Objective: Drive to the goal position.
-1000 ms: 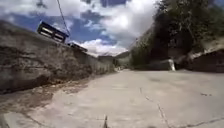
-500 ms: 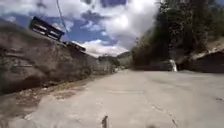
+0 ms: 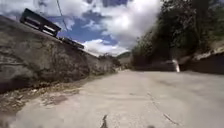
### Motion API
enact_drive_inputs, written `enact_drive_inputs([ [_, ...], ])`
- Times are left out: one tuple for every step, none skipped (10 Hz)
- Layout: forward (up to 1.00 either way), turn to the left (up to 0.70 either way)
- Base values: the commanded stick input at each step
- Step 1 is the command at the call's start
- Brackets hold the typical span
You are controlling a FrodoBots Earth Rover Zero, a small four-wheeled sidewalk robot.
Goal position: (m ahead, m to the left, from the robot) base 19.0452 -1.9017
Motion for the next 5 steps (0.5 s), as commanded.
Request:
enact_drive_inputs([
  [0.70, 0.00],
  [0.70, 0.00],
  [0.70, 0.00],
  [0.70, 0.00],
  [0.70, 0.00],
])
